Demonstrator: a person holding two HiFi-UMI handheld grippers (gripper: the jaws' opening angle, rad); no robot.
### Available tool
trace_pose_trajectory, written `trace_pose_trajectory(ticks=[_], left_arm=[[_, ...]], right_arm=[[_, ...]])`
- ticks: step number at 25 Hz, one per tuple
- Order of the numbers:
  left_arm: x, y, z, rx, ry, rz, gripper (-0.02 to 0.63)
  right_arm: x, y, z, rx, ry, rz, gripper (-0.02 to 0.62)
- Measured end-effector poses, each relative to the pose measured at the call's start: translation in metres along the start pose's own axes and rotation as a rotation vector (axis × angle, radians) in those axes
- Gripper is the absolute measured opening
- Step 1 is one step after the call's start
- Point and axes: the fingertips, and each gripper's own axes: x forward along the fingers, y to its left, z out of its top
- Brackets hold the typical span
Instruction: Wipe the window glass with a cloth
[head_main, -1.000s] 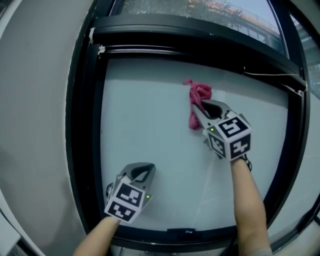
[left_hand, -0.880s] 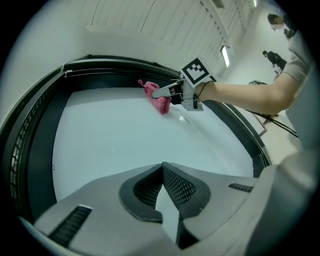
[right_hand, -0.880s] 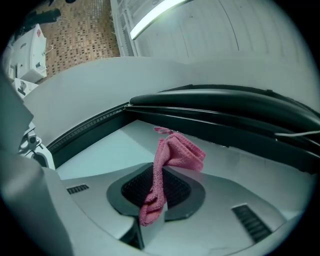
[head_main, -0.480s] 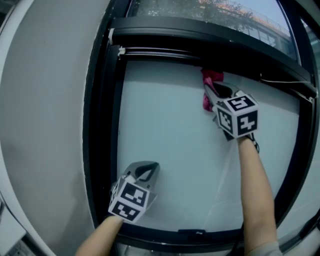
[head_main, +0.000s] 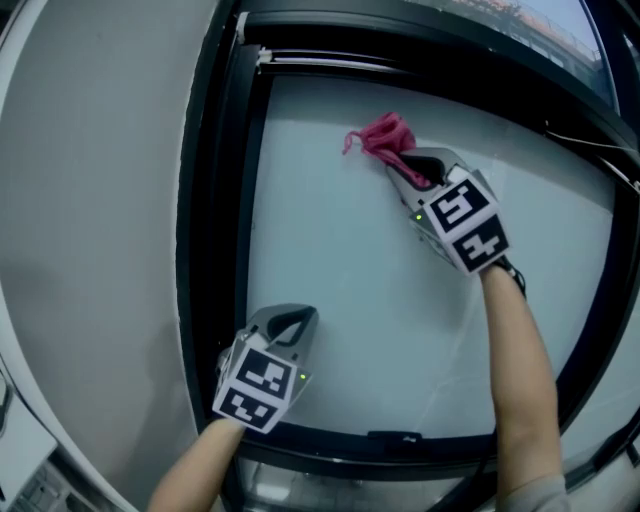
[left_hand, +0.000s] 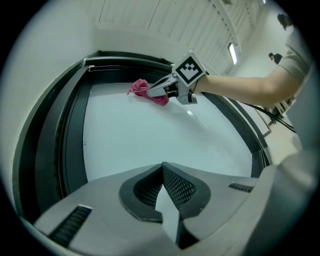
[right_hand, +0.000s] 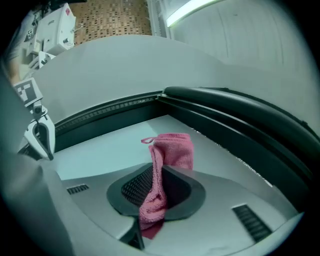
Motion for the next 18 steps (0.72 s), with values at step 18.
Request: trace_pose_trajectory(ticks=[18], left_arm=[[-0.045, -0.056, -0.114, -0.183, 0.203, -0.013, 0.008]], right_arm=[[-0.068, 0.237, -0.107, 0.094, 0.187, 0.407, 0.054]])
